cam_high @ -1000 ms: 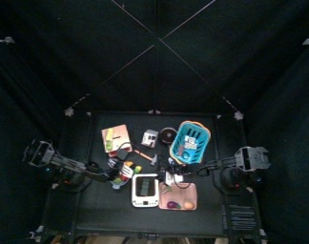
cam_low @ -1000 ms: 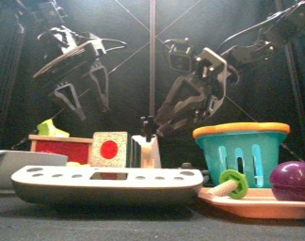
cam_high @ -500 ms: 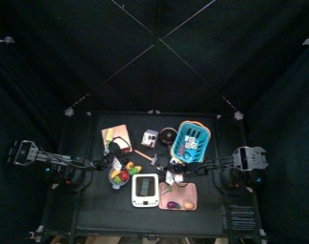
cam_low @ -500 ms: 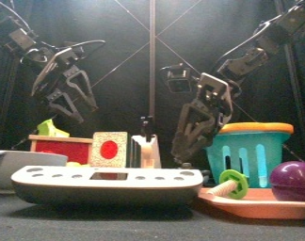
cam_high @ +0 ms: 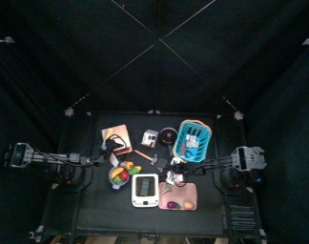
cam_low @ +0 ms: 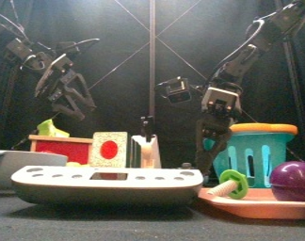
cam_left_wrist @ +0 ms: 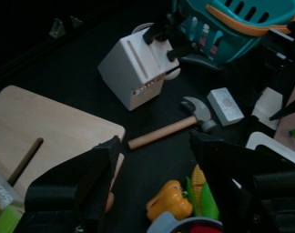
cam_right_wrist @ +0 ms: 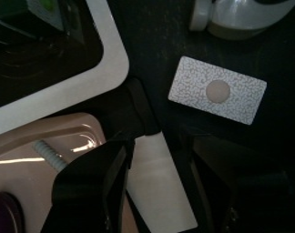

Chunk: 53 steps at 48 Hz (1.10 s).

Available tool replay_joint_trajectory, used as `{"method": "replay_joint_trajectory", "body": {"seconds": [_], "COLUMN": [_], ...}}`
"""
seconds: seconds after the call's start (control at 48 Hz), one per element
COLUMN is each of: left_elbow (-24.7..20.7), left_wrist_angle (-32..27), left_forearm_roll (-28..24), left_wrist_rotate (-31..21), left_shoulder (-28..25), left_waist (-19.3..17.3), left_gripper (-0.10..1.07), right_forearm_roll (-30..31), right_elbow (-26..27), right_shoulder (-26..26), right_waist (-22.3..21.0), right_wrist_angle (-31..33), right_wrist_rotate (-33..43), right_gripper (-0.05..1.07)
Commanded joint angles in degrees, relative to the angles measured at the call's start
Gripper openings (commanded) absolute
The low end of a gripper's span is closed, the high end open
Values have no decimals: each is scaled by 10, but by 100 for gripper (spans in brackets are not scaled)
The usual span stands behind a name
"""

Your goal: Grab cleaver handle

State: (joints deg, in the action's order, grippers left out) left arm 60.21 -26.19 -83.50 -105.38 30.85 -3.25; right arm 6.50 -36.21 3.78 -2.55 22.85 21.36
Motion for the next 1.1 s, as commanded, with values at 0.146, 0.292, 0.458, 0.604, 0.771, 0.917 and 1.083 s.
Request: {"method": "replay_joint_trajectory", "body": {"seconds": [0.146,0.292,0.458,0.604,0.771,0.917,1.083], "left_elbow": [3,11,18,20,24,26,29], "left_wrist_angle": [4,13,17,17,17,18,18], "left_forearm_roll": [0,0,-4,-8,-9,-6,-5], "left_wrist_rotate": [-1,-1,0,0,0,-2,-3], "left_shoulder": [2,3,3,6,18,23,23], "left_waist": [3,26,61,68,72,76,83], "left_gripper": [95,95,95,95,95,95,95], "right_forearm_roll": [4,5,7,4,3,2,2], "right_elbow": [75,104,125,128,128,128,130], "right_shoulder": [33,58,75,82,86,89,89], "right_waist": [11,16,16,13,12,12,12], "right_wrist_angle": [64,105,129,135,136,140,155], "right_wrist_rotate": [0,0,0,0,0,1,0], "right_gripper": [81,81,81,81,79,76,68]}}
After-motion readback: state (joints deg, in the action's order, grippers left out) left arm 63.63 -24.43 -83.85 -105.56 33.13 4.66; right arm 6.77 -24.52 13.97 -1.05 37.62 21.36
